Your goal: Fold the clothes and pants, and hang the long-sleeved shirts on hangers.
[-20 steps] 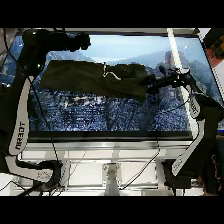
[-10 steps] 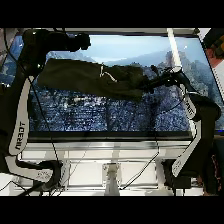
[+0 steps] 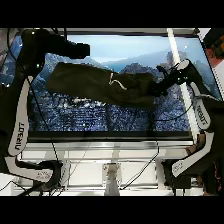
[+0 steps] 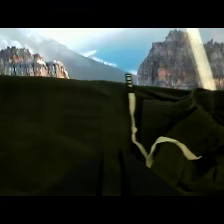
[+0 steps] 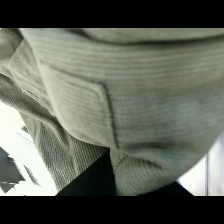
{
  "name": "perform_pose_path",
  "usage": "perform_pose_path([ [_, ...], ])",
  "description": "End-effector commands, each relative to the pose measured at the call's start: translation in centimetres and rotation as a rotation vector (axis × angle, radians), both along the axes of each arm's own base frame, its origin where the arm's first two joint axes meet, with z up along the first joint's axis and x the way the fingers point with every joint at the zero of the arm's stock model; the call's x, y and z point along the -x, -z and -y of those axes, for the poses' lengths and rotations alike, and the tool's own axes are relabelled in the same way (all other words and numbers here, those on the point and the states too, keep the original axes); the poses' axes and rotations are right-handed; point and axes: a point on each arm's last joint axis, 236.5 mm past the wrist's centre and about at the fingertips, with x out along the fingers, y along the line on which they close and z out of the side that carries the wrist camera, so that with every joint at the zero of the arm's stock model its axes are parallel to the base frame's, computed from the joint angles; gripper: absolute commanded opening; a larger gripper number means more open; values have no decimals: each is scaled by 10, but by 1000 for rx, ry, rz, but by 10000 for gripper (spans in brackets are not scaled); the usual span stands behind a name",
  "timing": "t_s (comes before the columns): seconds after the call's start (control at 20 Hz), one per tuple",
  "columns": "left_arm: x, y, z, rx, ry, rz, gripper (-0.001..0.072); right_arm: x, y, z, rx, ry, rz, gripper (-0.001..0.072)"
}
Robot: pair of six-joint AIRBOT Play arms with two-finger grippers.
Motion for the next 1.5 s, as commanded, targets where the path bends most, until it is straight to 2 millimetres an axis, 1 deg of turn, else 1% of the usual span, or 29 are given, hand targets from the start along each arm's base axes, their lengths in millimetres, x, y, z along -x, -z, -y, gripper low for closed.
perform_pose_path([
  [0.0,15,5,16,8,72,-41,121,25,-12,40,156,36,-2,38],
  [0.15,24,7,37,41,118,-58,120,32,-39,73,206,94,48,38],
  [0.25,32,16,62,76,161,-94,118,37,-55,92,218,139,70,38],
  [0.3,38,23,76,91,187,-116,99,38,-62,100,221,161,79,38],
  [0.35,45,33,94,102,219,-144,22,41,-67,107,224,176,84,38],
  [0.4,54,44,112,105,252,-171,11,42,-70,114,229,188,90,38],
  [0.55,84,84,168,86,355,-246,11,47,-73,130,245,213,89,38],
  [0.6,94,96,190,88,387,-255,11,48,-72,132,251,206,89,38],
  [0.75,119,122,253,159,445,-266,10,51,-71,134,263,190,85,38],
  [0.85,126,141,277,172,449,-258,10,53,-71,134,261,168,89,38],
  [0.95,124,160,286,181,413,-276,9,54,-72,134,259,160,86,38],
  [1.0,121,170,287,180,394,-284,9,54,-72,133,257,152,90,38],
  [1.1,111,186,282,176,358,-301,9,55,-72,133,255,140,92,38],
  [1.2,102,204,272,164,314,-333,8,57,-72,133,253,135,88,38],
  [1.3,101,216,268,152,307,-352,8,56,-72,132,252,134,89,38],
  [1.45,101,221,267,148,304,-358,8,56,-72,132,251,126,93,38],
])
